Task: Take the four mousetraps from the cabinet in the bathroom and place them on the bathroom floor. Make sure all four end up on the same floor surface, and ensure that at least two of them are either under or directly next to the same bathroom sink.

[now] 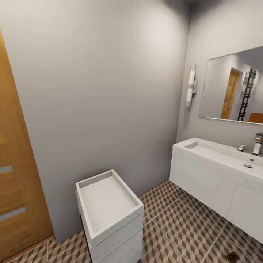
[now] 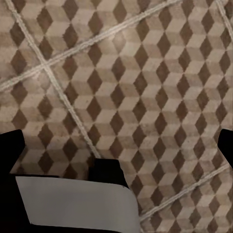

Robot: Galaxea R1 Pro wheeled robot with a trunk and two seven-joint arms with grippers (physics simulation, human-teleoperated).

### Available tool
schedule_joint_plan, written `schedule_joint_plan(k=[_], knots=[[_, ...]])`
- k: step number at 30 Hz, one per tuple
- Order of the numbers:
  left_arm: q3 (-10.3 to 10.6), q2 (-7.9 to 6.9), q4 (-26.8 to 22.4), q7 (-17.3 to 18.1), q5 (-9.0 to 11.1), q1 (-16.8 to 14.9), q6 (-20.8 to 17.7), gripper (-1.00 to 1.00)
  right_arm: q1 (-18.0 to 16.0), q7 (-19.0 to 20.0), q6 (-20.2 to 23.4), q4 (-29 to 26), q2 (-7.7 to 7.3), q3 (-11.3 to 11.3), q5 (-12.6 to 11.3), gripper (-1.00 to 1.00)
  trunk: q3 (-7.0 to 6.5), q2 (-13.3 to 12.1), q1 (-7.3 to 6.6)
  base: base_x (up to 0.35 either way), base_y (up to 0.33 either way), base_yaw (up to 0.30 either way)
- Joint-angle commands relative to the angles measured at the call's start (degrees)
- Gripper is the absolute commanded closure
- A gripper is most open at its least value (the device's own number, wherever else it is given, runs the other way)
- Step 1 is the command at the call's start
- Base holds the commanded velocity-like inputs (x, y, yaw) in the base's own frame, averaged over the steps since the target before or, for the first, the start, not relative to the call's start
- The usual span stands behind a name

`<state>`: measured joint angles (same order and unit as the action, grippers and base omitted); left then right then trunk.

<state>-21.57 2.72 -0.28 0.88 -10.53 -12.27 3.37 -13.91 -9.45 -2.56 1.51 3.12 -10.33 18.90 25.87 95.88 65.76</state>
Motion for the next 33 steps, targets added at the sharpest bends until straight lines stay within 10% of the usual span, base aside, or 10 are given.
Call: schedule_joint_plan(k=[1,33], knots=[[-0.49,0.00,0.02,0.09,-0.55,-0.03,0.14,-1.00,-0.07,-0.28,-0.30,0.16,-0.01,-0.48,0.52,-1.00,0.06,0.03,-0.01,0.000,0.000,0.293],[-0.49,0.00,0.02,0.09,-0.55,-0.03,0.14,-1.00,-0.07,-0.84,-0.57,0.10,0.00,-0.48,0.61,-1.00,0.06,0.03,-0.01,0.000,0.000,0.299]])
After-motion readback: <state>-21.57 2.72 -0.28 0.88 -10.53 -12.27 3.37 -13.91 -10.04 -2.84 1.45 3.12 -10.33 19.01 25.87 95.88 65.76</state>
